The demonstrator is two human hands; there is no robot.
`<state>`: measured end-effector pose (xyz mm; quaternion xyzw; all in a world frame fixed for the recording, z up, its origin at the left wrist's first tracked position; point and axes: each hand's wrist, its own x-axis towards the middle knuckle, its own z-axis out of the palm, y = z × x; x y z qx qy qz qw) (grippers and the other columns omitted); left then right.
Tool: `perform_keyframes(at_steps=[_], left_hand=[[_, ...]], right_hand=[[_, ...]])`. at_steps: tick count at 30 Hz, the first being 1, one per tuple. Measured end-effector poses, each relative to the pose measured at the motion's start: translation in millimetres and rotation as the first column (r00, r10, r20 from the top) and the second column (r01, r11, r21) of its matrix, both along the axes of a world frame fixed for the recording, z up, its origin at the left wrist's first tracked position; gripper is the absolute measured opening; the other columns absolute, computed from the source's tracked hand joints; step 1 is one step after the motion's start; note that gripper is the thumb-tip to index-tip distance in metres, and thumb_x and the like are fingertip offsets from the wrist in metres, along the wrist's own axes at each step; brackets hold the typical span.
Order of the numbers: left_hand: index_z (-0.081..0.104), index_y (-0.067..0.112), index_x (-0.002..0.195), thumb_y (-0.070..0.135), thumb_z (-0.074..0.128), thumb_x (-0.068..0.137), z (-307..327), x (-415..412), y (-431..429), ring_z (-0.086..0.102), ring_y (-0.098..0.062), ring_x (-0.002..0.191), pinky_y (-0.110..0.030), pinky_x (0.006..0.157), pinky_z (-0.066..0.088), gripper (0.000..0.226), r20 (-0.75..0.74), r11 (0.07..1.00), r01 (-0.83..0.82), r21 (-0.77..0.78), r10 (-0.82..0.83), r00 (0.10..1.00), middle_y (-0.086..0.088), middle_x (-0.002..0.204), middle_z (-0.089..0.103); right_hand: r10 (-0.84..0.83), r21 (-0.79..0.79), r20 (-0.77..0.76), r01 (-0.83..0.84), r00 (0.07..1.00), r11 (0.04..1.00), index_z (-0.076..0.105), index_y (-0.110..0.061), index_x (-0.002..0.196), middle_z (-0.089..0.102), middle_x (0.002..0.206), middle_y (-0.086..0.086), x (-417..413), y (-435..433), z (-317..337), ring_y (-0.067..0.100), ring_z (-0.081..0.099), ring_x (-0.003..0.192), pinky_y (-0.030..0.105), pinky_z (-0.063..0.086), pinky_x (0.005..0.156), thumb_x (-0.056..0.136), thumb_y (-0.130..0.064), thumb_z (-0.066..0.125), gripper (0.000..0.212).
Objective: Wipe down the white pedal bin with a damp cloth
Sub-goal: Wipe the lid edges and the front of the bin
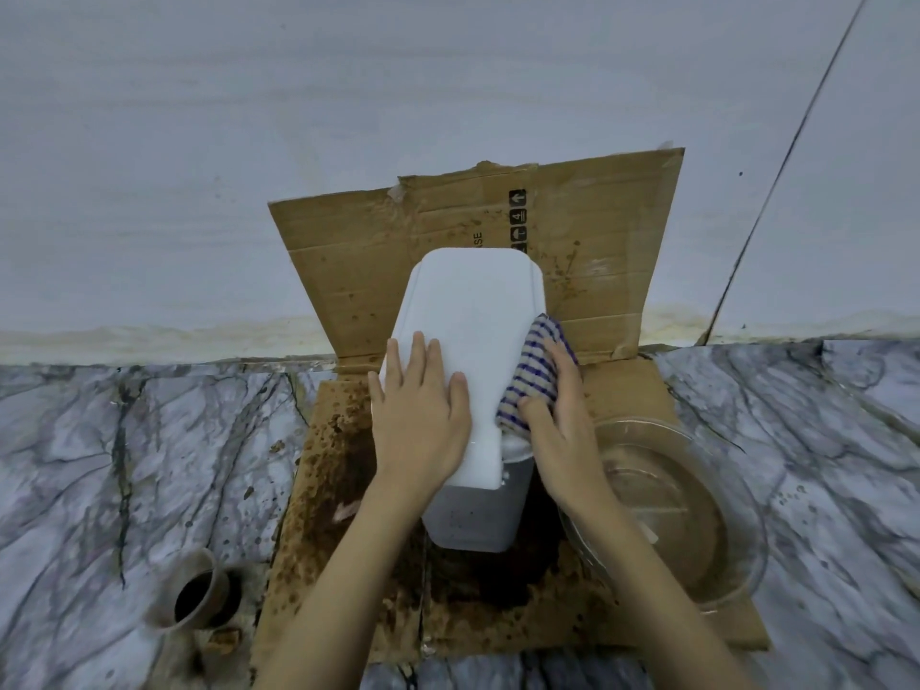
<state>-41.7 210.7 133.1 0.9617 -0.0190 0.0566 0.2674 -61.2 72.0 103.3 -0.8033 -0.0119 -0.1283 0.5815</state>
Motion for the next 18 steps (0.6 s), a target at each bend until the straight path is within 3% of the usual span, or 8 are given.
perform_keyframes(at_steps=[4, 9, 10, 14, 16, 18], left_hand=[[0.02, 0.015, 0.15, 0.032, 0.025, 0.1, -4, 2, -1, -0.002, -0.019, 0.148, -0.043, 0.119, -0.002, 0.053, 0.047, 0.999, -0.035, 0.022, 0.034, 0.998, 0.001, 0.159, 0.012], [0.021, 0.014, 0.15, 0.032, 0.026, 0.1, -4, 3, -4, 0.003, -0.019, 0.148, -0.043, 0.12, 0.0, 0.053, 0.072, 0.998, -0.048, 0.042, 0.045, 0.996, 0.0, 0.159, 0.014], [0.021, 0.014, 0.15, 0.032, 0.026, 0.1, -5, 3, -4, 0.003, -0.019, 0.148, -0.044, 0.119, 0.0, 0.053, 0.077, 0.997, -0.05, 0.055, 0.046, 0.996, -0.001, 0.159, 0.014], [0.021, 0.013, 0.149, 0.032, 0.026, 0.1, -5, 2, -4, 0.005, -0.02, 0.147, -0.043, 0.118, 0.0, 0.053, 0.073, 0.996, -0.053, 0.065, 0.048, 0.996, -0.002, 0.159, 0.015], [0.022, 0.013, 0.149, 0.032, 0.027, 0.1, -5, 2, -5, 0.006, -0.02, 0.147, -0.043, 0.118, -0.001, 0.053, 0.076, 0.997, -0.056, 0.062, 0.051, 0.996, -0.002, 0.159, 0.016], [0.023, 0.013, 0.149, 0.032, 0.027, 0.1, -5, 1, -5, 0.007, -0.02, 0.147, -0.043, 0.118, 0.0, 0.053, 0.083, 0.996, -0.06, 0.061, 0.054, 0.995, -0.002, 0.159, 0.017]], right_hand=[[-0.039, 0.016, 0.011, 0.039, 0.999, 0.999, 0.01, -0.043, 0.14, 0.004, 0.158, -0.014, -19, 11, -13, 0.0, 0.0, 0.144, 0.031, 0.007, 0.12, 0.089, -0.046, 0.034, 0.057], [-0.02, 0.107, 0.009, 0.019, 1.0, 0.994, 0.017, -0.046, 0.136, 0.014, 0.152, -0.023, -34, 10, -22, -0.004, 0.008, 0.142, 0.0, 0.01, 0.107, 0.086, -0.042, 0.037, 0.054], [-0.017, 0.136, -0.008, 0.018, 1.0, 0.991, 0.019, -0.042, 0.138, 0.015, 0.153, -0.02, -29, 9, -22, -0.004, 0.01, 0.142, 0.0, 0.011, 0.107, 0.09, -0.036, 0.038, 0.053], [0.023, 0.299, -0.083, 0.003, 0.996, 0.954, 0.027, -0.028, 0.144, 0.024, 0.153, -0.013, -2, -3, -10, 0.002, 0.022, 0.141, 0.022, 0.025, 0.114, 0.094, -0.026, 0.043, 0.053], [0.075, 0.399, -0.135, -0.015, 0.988, 0.917, 0.026, -0.022, 0.146, 0.026, 0.152, -0.011, 5, -11, -2, -0.001, 0.029, 0.133, 0.007, 0.038, 0.098, 0.099, -0.015, 0.041, 0.05], [0.131, 0.45, -0.159, -0.046, 0.979, 0.892, 0.021, -0.019, 0.148, 0.027, 0.149, -0.012, 4, -16, 2, -0.003, 0.032, 0.126, -0.002, 0.04, 0.082, 0.099, -0.011, 0.038, 0.052]])
